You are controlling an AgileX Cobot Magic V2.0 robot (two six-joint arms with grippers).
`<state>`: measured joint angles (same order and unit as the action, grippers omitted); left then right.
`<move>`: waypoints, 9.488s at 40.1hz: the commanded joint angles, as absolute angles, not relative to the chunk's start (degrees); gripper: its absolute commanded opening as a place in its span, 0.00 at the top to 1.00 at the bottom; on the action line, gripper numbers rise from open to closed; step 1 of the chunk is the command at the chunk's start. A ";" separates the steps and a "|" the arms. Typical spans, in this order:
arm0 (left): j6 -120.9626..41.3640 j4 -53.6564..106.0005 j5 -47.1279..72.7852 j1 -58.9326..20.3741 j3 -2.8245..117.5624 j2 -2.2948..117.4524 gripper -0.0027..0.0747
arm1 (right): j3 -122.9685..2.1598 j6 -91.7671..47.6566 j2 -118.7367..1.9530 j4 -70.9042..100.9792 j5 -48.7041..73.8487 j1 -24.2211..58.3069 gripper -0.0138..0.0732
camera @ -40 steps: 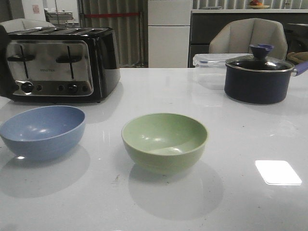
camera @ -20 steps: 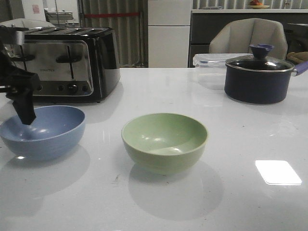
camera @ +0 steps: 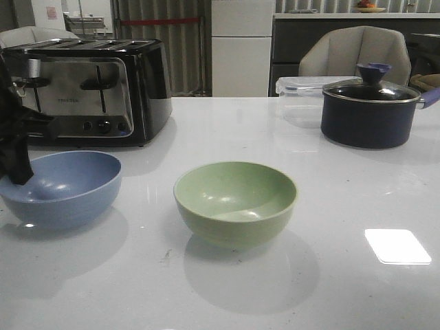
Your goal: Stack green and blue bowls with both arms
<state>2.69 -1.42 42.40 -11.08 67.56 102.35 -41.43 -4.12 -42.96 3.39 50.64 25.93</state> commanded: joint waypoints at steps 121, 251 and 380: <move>-12.23 9.96 49.85 -32.98 66.98 64.81 0.35 | -42.84 -4.10 -42.71 3.59 47.31 25.90 0.39; 0.00 0.85 -6.32 -1.32 -0.65 -1.39 0.84 | -42.84 -4.10 -42.71 3.53 48.76 25.90 0.80; 0.00 0.85 -6.54 -1.32 -0.65 -1.26 0.84 | 1.31 -4.64 1.74 3.09 0.74 -1.85 0.80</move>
